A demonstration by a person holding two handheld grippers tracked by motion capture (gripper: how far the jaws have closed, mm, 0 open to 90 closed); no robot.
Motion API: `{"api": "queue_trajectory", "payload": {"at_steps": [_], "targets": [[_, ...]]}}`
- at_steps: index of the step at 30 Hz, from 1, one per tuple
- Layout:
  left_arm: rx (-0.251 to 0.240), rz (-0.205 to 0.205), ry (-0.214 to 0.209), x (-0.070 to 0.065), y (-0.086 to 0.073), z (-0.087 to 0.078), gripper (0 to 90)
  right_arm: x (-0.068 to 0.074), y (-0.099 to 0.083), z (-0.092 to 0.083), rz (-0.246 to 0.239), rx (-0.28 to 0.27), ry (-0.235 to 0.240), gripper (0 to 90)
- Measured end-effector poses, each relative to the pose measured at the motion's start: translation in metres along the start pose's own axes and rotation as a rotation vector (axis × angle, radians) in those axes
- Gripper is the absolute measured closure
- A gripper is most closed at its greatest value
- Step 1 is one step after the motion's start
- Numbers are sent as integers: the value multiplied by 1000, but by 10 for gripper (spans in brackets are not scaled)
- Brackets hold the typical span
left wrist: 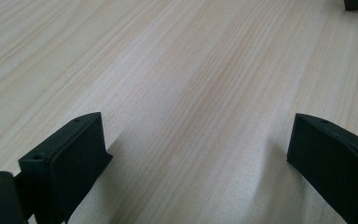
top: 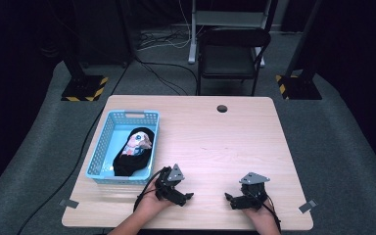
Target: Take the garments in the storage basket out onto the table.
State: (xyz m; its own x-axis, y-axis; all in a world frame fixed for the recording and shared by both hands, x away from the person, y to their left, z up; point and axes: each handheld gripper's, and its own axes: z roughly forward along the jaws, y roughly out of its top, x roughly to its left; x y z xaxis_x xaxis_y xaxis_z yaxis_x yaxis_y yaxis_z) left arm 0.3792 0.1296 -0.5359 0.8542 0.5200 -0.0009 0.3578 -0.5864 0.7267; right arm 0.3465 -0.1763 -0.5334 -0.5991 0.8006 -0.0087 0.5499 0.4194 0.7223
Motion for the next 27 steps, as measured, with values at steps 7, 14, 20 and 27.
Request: {"api": "queue_trajectory", "payload": {"at_steps": [7,14,20,27], "targets": [[3,4,-3,0,0,0,37,0,0,0,0,0,0,33],[2,2,-2,-1,0,0,35,0,0,0,-2,0,0,33],[0,7,-10,-2,0,0,35,0,0,0,-2,1,0,33],[0,5,-7,-3,0,0,39,0,0,0,-2,1,1,33]]}}
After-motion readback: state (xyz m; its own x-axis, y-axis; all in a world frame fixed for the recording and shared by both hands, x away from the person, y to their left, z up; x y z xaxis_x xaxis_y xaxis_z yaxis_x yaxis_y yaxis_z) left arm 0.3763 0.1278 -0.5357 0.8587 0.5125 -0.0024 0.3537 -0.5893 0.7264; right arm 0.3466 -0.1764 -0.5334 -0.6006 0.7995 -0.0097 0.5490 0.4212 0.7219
